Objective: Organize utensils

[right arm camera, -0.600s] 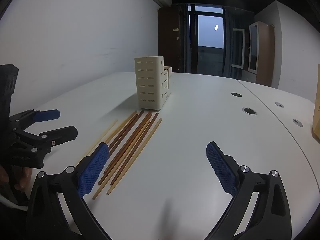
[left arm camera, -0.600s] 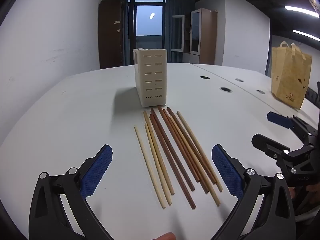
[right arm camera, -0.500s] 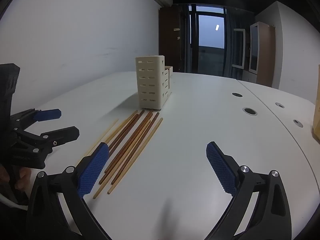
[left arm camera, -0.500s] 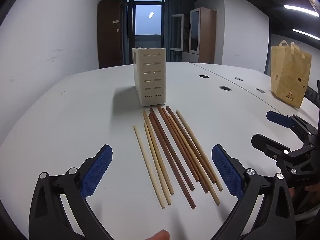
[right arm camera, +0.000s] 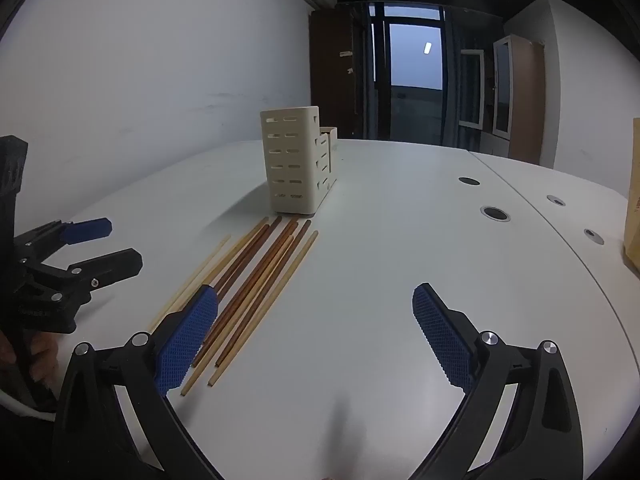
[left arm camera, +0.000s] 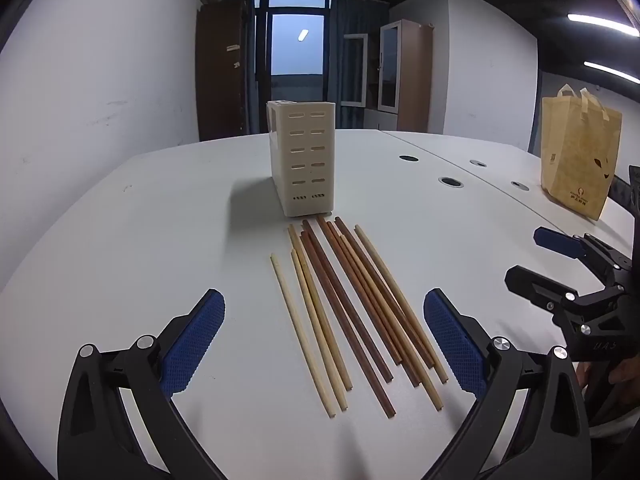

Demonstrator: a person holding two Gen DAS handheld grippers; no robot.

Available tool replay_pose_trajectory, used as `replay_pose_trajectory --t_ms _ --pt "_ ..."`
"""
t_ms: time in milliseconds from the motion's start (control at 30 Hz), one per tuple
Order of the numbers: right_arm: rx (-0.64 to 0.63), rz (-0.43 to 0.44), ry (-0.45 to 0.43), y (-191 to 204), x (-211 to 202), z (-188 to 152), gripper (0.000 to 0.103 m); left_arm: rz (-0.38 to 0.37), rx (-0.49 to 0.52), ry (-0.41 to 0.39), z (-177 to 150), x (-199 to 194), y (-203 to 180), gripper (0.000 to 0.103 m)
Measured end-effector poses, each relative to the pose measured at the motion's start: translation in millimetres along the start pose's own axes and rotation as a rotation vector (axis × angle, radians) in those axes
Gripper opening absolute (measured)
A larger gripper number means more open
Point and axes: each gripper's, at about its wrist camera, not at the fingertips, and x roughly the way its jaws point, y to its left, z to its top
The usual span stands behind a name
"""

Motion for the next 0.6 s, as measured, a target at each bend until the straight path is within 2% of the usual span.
replay_pose_trajectory --t_ms 500,600 --pt "0.004 -0.035 0.003 -3.5 1.8 1.2 0.099 0.008 -0.007 0.028 3.3 12.7 8.3 0.097" --pt "0.003 -0.043 0.003 -3.3 2.2 1.3 0.099 0.039 0.016 0.04 2.2 17.4 6.1 0.097"
